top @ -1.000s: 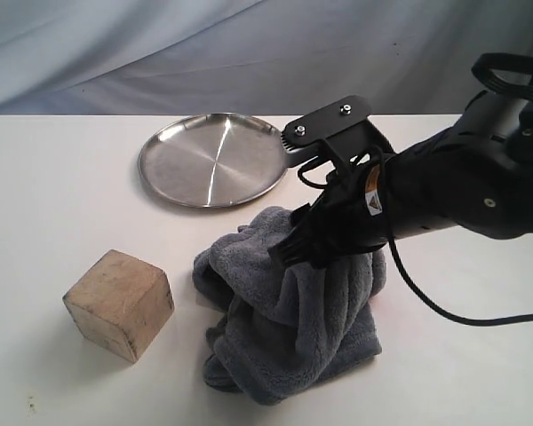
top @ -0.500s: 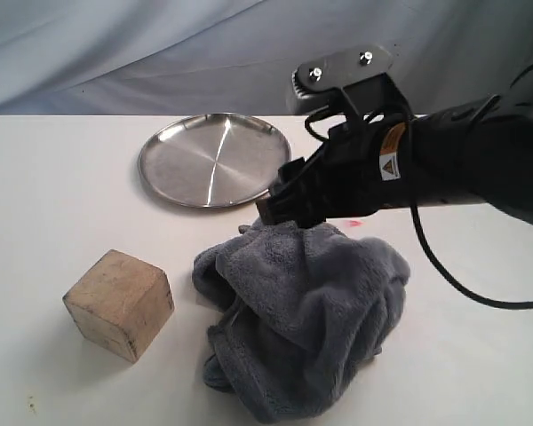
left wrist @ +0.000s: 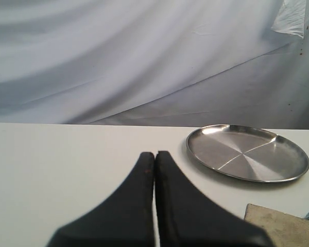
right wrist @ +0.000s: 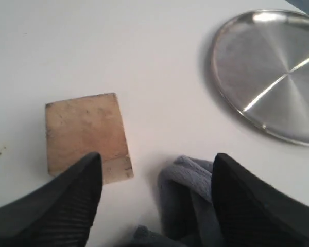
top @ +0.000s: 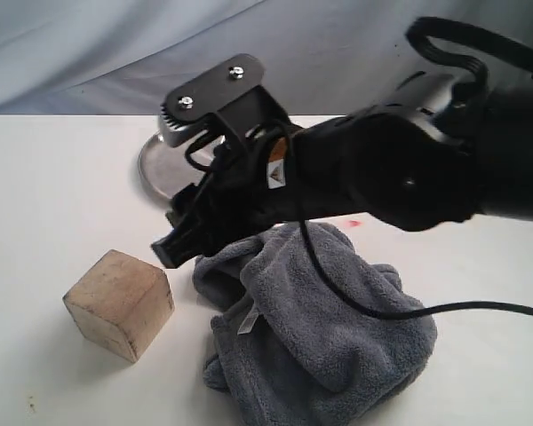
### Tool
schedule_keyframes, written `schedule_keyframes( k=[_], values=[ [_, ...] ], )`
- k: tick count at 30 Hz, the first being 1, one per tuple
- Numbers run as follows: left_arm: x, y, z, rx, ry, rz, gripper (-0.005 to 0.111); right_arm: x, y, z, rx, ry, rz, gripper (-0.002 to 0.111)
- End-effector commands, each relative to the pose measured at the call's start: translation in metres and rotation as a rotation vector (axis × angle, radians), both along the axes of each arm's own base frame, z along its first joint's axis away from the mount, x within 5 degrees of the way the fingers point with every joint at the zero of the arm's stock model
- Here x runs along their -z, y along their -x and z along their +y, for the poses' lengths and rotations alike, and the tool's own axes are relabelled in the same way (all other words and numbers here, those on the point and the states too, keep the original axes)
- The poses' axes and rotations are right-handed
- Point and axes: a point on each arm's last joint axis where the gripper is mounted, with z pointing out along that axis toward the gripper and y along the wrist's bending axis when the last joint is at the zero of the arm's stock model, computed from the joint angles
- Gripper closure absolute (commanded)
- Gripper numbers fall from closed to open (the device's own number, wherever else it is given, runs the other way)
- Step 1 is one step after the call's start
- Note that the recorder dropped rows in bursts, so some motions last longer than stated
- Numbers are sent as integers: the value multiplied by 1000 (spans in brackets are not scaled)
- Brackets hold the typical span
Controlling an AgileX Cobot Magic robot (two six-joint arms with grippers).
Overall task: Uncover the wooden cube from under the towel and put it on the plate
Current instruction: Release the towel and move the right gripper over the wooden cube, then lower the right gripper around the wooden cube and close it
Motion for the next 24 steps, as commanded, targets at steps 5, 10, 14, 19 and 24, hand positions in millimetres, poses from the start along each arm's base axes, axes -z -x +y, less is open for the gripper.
schedule_keyframes(
  k=[5,10,14,19,24],
  values=[
    [1,0,0,1,2,2,105,6,6,42,-117,75,19,51],
    [1,0,0,1,2,2,105,12,15,54,-156,74,8,51],
    [1,0,0,1,2,2,105,21,15,60,-162,67,5,50],
    [1,0,0,1,2,2,105,25,16,64,-196,83,-18,30],
    [1,0,0,1,2,2,105,23,13,65,-194,52,-49,15]
  ],
)
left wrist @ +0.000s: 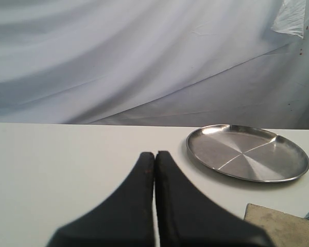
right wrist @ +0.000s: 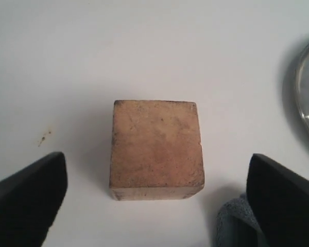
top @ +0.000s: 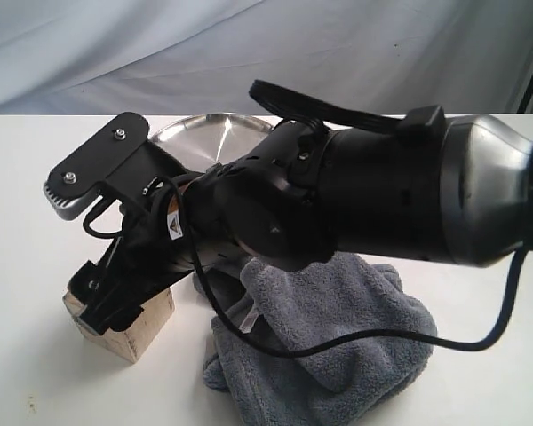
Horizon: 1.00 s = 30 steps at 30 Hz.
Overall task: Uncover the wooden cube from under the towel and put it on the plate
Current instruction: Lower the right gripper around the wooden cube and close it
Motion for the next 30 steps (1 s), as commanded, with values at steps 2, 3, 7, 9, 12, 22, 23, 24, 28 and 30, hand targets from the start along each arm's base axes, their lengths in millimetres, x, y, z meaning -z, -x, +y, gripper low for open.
schedule_keyframes(
  k=[2,3,7,9,12,22,23,24,28,30],
  values=[
    [1,0,0,1,2,2,105,-3,-4,6,-5,-28,-24,14],
    [1,0,0,1,2,2,105,0,-6,9,-7,-9,-14,14],
    [1,0,0,1,2,2,105,8,-16,25,-32,104,38,14],
    [1,0,0,1,2,2,105,10,-22,34,-41,141,69,14],
    [1,0,0,1,0,2,105,12,-28,47,-45,168,115,14],
    [1,0,0,1,0,2,105,23,-40,73,2,100,211,14],
    [1,0,0,1,0,2,105,27,-41,73,-1,115,204,14],
    [1,0,0,1,0,2,105,27,-43,72,2,120,198,14],
    [1,0,0,1,2,2,105,33,-46,71,3,139,193,14],
    [1,0,0,1,2,2,105,35,-47,70,3,150,185,14]
  ],
)
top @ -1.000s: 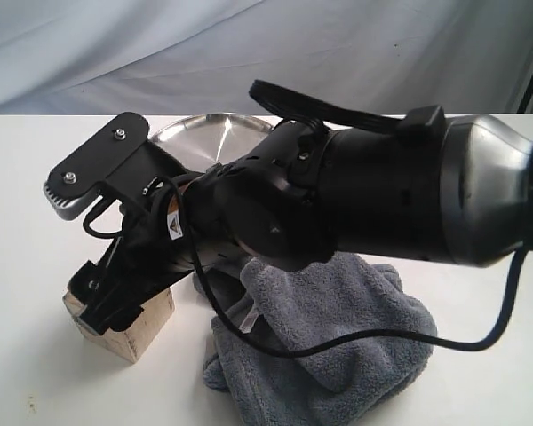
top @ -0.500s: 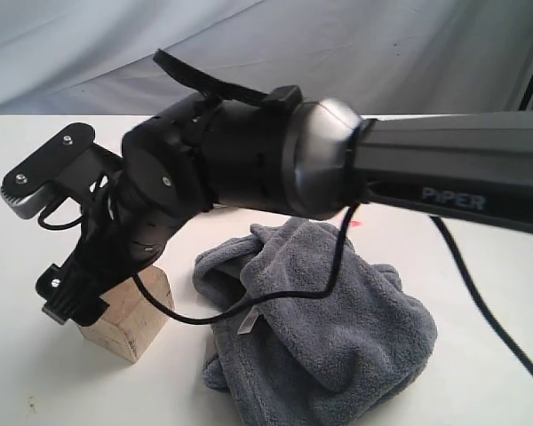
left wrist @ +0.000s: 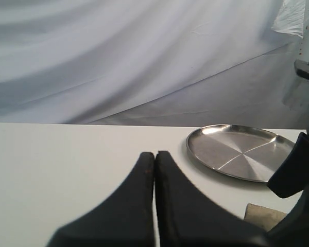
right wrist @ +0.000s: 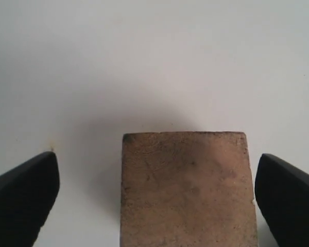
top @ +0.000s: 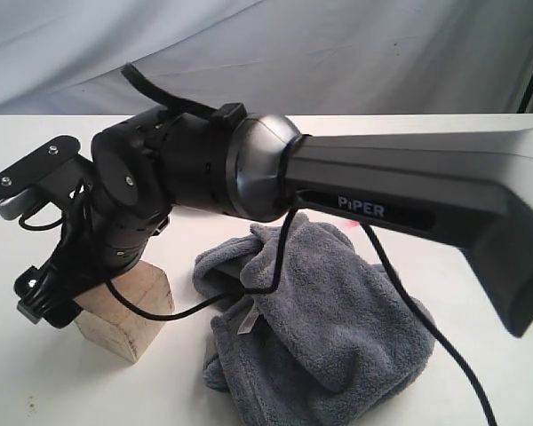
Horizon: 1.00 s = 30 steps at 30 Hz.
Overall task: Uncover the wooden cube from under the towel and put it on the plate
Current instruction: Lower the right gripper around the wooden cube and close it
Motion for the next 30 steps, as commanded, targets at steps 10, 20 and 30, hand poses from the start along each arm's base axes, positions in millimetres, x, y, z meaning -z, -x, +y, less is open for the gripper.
schedule_keyframes(
  k=[10,20,30],
  values=[
    [1,0,0,1,0,2,105,31,-7,-2,-2,95,24,14],
    [1,0,0,1,0,2,105,43,-6,-3,-6,142,58,14],
    [1,0,0,1,2,2,105,43,-5,-3,67,123,97,14]
  ],
)
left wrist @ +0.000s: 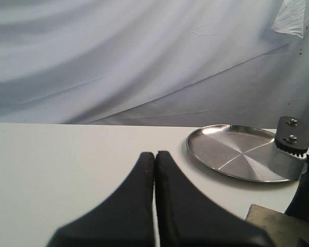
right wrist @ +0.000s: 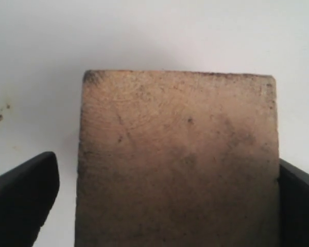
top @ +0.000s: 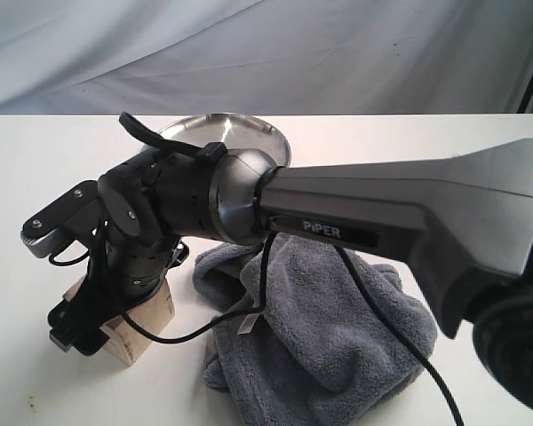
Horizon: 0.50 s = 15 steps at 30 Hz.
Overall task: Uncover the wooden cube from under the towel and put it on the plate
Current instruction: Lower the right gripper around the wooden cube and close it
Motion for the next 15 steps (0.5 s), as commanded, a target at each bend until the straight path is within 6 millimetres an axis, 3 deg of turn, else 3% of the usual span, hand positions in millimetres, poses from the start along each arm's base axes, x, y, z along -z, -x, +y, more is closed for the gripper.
schedule_keyframes(
  k=[1,15],
  values=[
    [1,0,0,1,2,2,105,-1,-3,-2,44,-8,16,15],
    [1,0,0,1,0,2,105,-3,-6,0,153,-53,34,34]
  ],
)
